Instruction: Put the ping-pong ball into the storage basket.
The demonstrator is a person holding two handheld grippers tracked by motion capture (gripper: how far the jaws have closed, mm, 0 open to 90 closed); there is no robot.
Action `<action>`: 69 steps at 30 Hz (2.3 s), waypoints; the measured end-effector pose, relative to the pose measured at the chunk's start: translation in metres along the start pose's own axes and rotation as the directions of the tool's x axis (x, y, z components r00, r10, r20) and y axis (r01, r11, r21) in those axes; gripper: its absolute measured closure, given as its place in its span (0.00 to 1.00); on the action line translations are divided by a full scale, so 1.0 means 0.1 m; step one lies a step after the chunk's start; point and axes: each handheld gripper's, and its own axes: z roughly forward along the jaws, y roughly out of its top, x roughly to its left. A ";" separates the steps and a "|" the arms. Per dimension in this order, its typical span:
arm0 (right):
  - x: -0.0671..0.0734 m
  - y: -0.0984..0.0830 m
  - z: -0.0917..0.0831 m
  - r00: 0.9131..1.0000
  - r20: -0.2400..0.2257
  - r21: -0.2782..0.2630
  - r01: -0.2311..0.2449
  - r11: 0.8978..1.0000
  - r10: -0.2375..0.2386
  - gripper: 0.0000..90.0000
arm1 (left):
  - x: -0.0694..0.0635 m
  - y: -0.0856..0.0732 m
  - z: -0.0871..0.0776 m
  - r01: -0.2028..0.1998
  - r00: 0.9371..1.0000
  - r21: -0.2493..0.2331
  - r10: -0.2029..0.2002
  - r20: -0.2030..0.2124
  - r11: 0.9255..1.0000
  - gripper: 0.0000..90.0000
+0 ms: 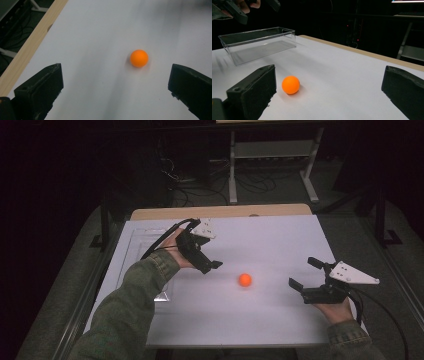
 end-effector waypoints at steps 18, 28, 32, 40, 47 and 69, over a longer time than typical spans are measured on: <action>0.00 0.00 0.00 1.000 0.001 0.002 0.004 1.000 -0.004 0.00 | -0.01 0.05 0.13 -0.017 0.999 0.028 0.017 0.031 0.999 0.00; 0.01 -0.01 0.00 1.000 0.003 0.006 0.005 1.000 -0.005 0.00 | -0.03 0.07 0.21 -0.025 0.999 0.042 0.024 0.042 0.999 0.00; 0.01 -0.01 0.00 1.000 0.003 0.007 0.002 1.000 -0.002 0.00 | -0.03 0.07 0.25 -0.026 0.999 0.042 0.024 0.049 0.999 0.00; 0.01 -0.02 0.00 1.000 0.002 0.008 0.003 1.000 -0.003 0.00 | -0.03 0.07 0.31 -0.030 0.998 0.055 0.027 0.058 0.998 0.00; 0.01 -0.02 0.00 1.000 0.000 0.012 0.003 1.000 -0.003 0.00 | -0.05 0.08 0.38 -0.037 0.997 0.066 0.033 0.068 0.997 0.00; 0.01 -0.02 -0.01 1.000 -0.002 0.010 0.001 1.000 -0.001 0.00 | -0.09 0.10 0.57 -0.058 0.993 0.082 0.049 0.104 0.995 0.00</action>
